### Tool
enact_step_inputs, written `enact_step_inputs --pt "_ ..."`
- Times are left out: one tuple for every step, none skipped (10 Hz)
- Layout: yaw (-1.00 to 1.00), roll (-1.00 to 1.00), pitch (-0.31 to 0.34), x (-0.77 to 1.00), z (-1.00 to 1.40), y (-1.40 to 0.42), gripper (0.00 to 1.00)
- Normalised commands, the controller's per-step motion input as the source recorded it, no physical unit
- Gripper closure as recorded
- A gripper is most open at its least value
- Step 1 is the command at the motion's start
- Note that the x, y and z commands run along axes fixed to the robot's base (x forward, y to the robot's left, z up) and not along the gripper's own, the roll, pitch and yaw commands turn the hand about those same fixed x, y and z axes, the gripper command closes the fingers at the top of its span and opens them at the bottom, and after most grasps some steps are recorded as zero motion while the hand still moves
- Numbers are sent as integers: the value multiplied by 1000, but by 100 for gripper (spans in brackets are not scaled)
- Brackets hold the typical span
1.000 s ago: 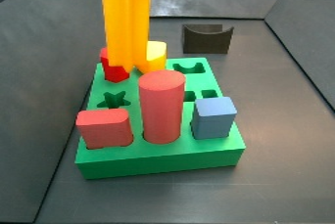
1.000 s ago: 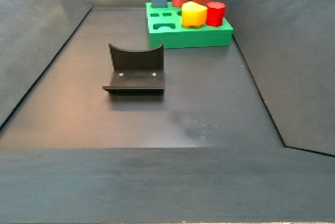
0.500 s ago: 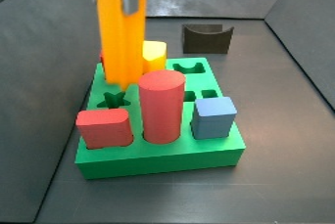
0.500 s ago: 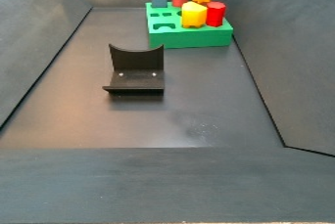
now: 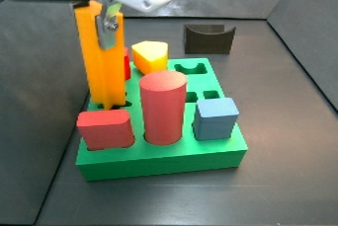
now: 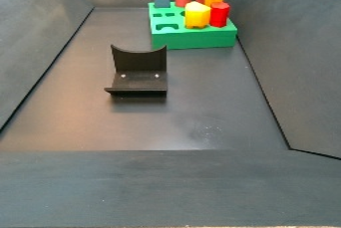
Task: Pick up the star object. Move up. Place the star object on the fixture. Regrasp the star object. Move to above the board. Insert the star object.
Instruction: Insert the star object.
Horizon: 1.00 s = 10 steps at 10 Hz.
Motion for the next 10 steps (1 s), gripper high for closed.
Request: enact_step_inputs --pt "-51 0 -4 -20 -277 -17 100" --pt "-109 34 0 86 -400 -123 100" --pt "-69 64 0 246 -483 -143 100" --pt "-57 71 29 309 -474 -149 100" --pt "-91 63 36 263 -486 -137 100" --pt "-54 76 40 309 -500 -126 100" --pt "0 107 34 254 -571 -29 100" --pt "0 131 54 214 -591 0 100" --pt "54 49 61 326 -623 -91 100" --pt "83 0 0 271 -726 -106 100"
